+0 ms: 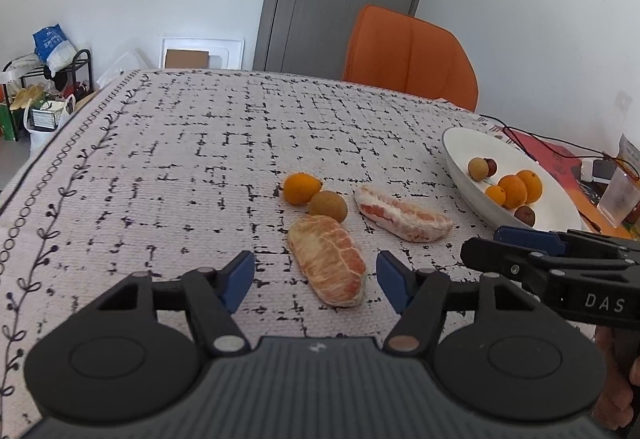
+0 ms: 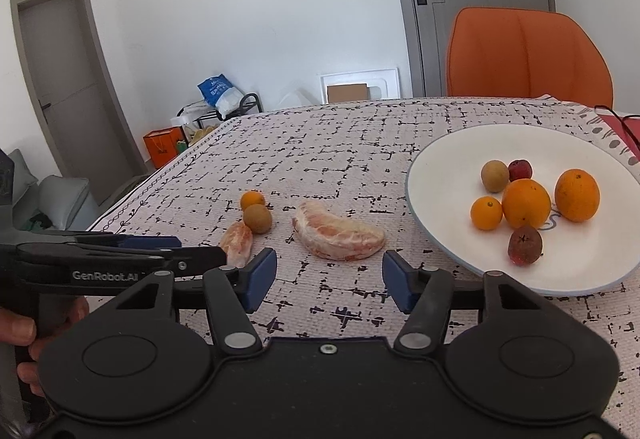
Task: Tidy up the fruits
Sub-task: 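Grasp a peeled pomelo segment with the left tool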
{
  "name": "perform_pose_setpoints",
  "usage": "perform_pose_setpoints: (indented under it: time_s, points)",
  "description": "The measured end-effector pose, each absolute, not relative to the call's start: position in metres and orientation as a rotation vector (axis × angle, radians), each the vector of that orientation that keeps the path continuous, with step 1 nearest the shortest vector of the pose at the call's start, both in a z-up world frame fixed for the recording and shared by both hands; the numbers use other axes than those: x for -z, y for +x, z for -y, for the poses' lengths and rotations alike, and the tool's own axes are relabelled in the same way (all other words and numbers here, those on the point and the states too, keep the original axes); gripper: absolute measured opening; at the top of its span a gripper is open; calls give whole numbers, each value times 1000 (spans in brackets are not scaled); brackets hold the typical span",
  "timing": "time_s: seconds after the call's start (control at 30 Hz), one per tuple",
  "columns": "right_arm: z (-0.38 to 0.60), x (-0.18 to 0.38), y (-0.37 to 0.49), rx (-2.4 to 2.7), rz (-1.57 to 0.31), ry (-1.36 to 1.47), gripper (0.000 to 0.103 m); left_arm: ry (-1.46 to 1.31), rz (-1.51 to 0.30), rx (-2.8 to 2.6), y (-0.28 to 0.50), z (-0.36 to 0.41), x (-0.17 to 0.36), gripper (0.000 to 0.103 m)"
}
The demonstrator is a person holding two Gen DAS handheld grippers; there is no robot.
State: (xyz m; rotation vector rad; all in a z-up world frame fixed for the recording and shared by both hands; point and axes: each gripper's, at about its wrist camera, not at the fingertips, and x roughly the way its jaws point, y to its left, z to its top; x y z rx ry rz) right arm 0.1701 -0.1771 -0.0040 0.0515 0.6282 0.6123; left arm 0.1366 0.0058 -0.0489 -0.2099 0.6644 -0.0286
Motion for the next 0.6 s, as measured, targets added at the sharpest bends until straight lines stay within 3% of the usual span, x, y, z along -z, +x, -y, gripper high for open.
perform_pose_setpoints:
  time_s: [0.2, 0.23, 0.3, 0.6]
  points:
    - [171, 5, 175, -598, -637, 32, 58, -170, -687, 11, 147, 0, 53, 53]
    - [168, 4, 176, -598, -638, 22, 58, -182, -686, 2, 147, -2, 53, 49]
    - [163, 2, 176, -606, -634, 0, 58, -197, -684, -18, 146, -6, 53, 32]
    - [148, 6, 187, -594, -626, -44, 59, -237, -670, -44, 133, -25, 52, 32]
